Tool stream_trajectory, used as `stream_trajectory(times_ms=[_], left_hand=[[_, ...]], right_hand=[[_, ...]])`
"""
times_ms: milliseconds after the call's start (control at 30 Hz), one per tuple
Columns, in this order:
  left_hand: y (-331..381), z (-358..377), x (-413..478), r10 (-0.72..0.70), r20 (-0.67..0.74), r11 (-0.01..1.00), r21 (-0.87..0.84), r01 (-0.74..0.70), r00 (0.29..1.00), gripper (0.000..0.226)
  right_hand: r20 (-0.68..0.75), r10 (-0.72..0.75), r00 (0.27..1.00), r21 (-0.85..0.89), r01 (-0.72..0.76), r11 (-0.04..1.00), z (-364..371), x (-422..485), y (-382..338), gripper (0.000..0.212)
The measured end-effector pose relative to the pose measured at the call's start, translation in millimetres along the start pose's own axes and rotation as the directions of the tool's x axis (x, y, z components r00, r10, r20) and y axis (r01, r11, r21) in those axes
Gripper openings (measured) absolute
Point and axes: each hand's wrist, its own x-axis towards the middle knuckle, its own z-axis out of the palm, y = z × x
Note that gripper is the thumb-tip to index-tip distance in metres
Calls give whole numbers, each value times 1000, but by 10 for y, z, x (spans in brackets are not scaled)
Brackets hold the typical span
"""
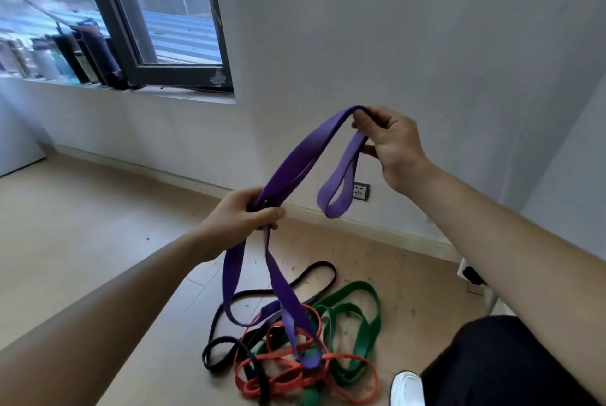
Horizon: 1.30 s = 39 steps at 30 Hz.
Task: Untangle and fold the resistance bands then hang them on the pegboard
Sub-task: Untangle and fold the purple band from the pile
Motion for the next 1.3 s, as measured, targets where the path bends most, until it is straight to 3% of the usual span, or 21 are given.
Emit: stream_trajectory(times_ms=[100, 233, 333, 467, 633, 800, 1000, 1067, 1233, 1300], left_hand=[[90, -89, -36, 8, -40, 996, -93, -12, 999, 26], [170, -271, -114, -8, -28, 976, -218, 2, 1000, 53], [195, -322, -129, -24, -29, 953, -303, 14, 999, 42], [210, -280, -152, -25, -51, 951, -309, 8, 998, 60], [280, -181, -126, -49, -118, 927, -376, 1, 992, 16], [274, -232, -131, -75, -104, 972, -228, 50, 992, 26], [149, -381, -209, -109, -87, 981, -171, 93, 990, 21], [115, -387, -224, -120, -66, 984, -136, 111, 991, 18], [10, -424, -250, -170, -24, 979, -122, 166, 985, 44], [14, -440, -251, -158, 7, 975, -157, 157, 987, 34]], right_hand=[[21, 65, 998, -95, -63, 994, -182, 32, 199, 10], [209, 242, 948, -349, -159, 924, -453, 15, 446, 7], [353, 407, 843, -562, -157, 812, -514, -55, 511, 17], [479, 552, 682, -716, -59, 695, -333, -214, 511, 26], [608, 383, 696, -575, 53, 816, 83, -468, 501, 25], [605, 355, 712, -403, -110, 909, 282, -516, 422, 19], [575, 403, 712, -439, -147, 886, 186, -463, 455, 19], [583, 416, 698, -482, -114, 868, 173, -445, 445, 21], [607, 472, 640, -512, -140, 848, 105, -411, 400, 34], [619, 505, 601, -505, -187, 842, 74, -404, 392, 34]])
